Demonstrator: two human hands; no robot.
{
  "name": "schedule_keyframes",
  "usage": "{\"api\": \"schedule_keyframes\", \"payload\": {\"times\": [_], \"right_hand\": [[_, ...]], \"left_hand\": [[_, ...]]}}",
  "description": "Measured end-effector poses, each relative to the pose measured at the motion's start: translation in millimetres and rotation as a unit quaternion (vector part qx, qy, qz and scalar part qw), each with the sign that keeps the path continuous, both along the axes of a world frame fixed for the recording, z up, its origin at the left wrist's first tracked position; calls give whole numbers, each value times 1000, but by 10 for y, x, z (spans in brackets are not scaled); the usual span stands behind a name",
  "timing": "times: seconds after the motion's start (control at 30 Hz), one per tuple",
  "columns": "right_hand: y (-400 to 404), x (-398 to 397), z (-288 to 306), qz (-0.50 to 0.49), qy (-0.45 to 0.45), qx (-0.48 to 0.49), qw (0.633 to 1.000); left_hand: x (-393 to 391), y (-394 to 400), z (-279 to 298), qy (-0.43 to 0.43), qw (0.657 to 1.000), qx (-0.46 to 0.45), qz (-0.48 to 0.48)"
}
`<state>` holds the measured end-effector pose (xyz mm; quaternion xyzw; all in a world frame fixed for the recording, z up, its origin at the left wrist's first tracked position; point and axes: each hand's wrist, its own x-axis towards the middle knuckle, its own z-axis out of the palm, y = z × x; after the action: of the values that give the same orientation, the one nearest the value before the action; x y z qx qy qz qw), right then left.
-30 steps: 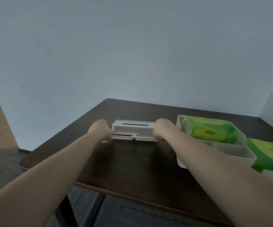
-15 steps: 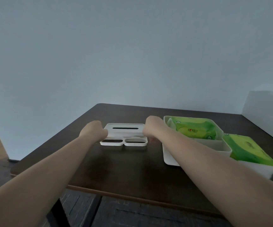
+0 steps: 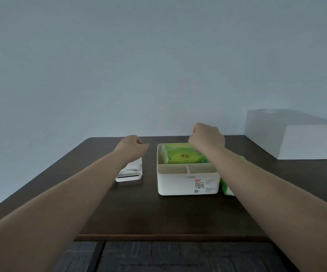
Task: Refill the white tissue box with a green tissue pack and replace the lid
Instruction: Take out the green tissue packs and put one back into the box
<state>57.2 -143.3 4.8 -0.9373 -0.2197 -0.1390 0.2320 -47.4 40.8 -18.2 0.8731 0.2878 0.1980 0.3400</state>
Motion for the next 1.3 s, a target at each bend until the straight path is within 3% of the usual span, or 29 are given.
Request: {"api": "schedule_keyframes", "payload": {"times": [0.2,0.33,0.53,0.63,0.77,1.0,1.17,1.3], "right_hand": [[-538,340,-287,-118,167,-58,977],[-676,474,-361,-88,240,-67,965],[-741,486,-456,-70,264,-153,950],[-703,569,-575,-84,262,-185,943],[-713,628,-620,-100,255,-164,948],[-712,816,-609,-100,244,-101,959],[-737,934,-429,-85,202,17,976],[-651,974,-191,-33,121,96,987]], "left_hand": [[363,-425,29,108,992,63,-29],[528,-509,-29,176,980,90,-19],[662,-524,-54,193,978,74,15],[735,-502,-47,142,988,55,19],[849,-517,78,2,1000,-13,13],[1065,-432,342,-141,983,-115,18],[1282,-219,297,-164,980,-105,44],[1423,49,179,-154,975,-147,67]]}}
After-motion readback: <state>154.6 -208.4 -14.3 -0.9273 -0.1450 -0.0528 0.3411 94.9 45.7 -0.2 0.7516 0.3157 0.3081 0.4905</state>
